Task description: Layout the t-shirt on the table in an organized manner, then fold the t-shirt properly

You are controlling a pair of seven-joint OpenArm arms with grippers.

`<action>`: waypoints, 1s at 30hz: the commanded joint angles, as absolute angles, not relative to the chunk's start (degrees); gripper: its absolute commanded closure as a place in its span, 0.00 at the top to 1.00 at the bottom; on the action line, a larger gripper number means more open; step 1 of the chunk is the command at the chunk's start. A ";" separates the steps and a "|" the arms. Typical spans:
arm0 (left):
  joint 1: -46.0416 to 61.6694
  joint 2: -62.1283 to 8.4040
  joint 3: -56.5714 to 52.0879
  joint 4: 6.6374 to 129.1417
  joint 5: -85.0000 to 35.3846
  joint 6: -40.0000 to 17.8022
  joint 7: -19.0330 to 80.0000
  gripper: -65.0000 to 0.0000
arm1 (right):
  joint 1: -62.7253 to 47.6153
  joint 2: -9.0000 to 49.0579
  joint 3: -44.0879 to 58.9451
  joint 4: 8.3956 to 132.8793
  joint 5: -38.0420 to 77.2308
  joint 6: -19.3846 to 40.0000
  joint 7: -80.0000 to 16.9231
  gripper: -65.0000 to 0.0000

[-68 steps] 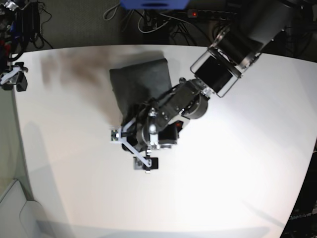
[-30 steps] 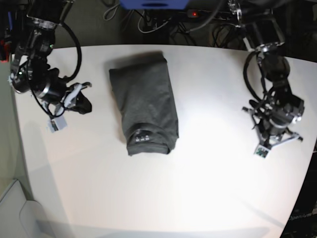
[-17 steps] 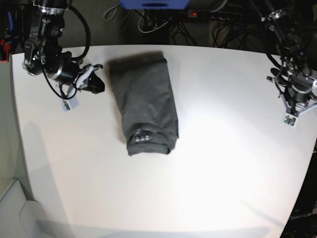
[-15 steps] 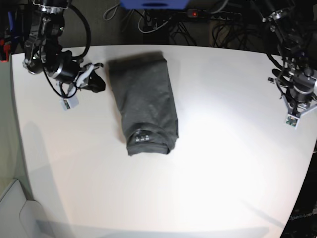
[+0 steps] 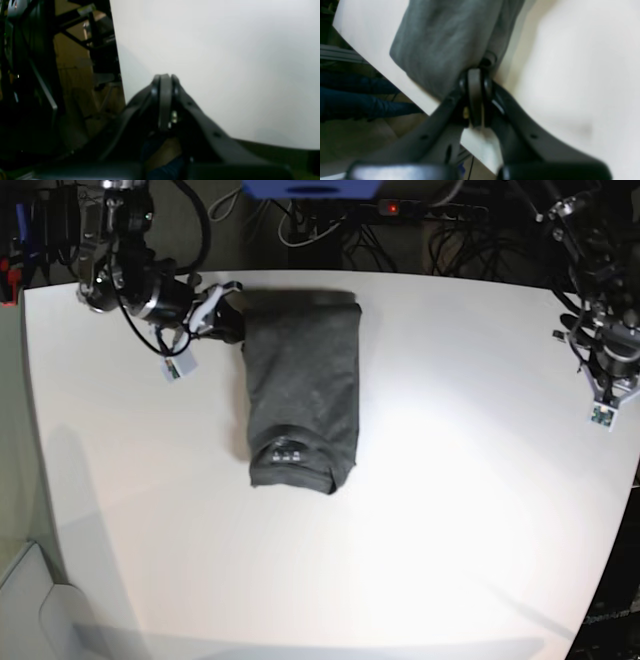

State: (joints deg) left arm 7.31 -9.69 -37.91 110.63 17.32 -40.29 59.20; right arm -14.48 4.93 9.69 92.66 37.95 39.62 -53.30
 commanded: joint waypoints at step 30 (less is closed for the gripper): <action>37.05 5.67 -26.77 102.64 17.89 -40.00 46.29 0.00 | -51.03 9.63 17.19 96.04 34.95 40.00 -24.13 0.00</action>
State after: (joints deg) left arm 36.36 5.93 -26.55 101.69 17.61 -40.21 45.74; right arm -50.33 9.10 16.82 94.96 34.44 39.83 -25.21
